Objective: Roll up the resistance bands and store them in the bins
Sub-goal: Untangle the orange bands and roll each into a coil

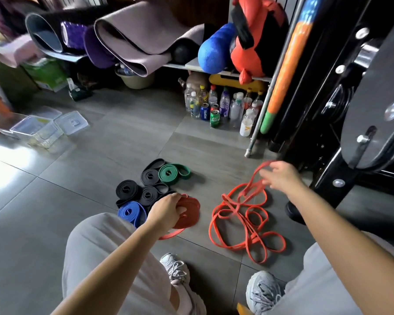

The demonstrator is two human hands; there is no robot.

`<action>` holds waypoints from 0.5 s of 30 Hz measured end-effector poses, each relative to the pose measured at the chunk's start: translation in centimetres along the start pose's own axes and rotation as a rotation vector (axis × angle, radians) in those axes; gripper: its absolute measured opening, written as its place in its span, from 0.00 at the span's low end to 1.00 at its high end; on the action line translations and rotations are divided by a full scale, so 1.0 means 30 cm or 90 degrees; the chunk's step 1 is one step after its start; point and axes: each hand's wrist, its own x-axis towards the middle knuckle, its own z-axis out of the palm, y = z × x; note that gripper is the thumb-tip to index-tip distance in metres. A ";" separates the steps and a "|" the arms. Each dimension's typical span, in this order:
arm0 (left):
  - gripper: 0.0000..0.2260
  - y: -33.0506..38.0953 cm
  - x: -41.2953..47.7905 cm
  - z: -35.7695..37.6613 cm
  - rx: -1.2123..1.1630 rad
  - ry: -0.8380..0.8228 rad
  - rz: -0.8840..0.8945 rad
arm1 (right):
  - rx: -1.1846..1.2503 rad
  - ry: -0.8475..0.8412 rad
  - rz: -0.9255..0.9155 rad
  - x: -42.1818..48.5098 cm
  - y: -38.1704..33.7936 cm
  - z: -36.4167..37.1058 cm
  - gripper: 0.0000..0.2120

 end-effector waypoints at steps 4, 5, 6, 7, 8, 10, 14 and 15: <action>0.12 0.033 0.004 -0.041 0.002 0.028 0.049 | -0.110 -0.214 -0.135 -0.154 -0.026 0.111 0.18; 0.12 0.047 0.003 -0.052 0.014 0.026 0.071 | -0.117 -0.252 -0.164 -0.179 -0.031 0.142 0.21; 0.12 0.060 -0.001 -0.062 0.029 0.025 0.094 | -0.116 -0.279 -0.190 -0.196 -0.033 0.177 0.25; 0.11 0.073 -0.005 -0.073 0.042 0.028 0.115 | -0.122 -0.293 -0.211 -0.207 -0.036 0.208 0.29; 0.11 0.085 -0.010 -0.084 0.055 0.033 0.134 | -0.134 -0.299 -0.241 -0.215 -0.039 0.234 0.31; 0.11 0.106 -0.022 -0.107 0.074 0.053 0.163 | -0.160 -0.289 -0.299 -0.227 -0.045 0.259 0.25; 0.12 0.126 -0.034 -0.148 0.030 0.089 0.196 | -0.184 -0.180 -0.360 -0.234 -0.052 0.259 0.10; 0.13 0.130 -0.037 -0.157 -0.004 0.099 0.198 | -0.162 -0.182 -0.362 -0.234 -0.052 0.253 0.09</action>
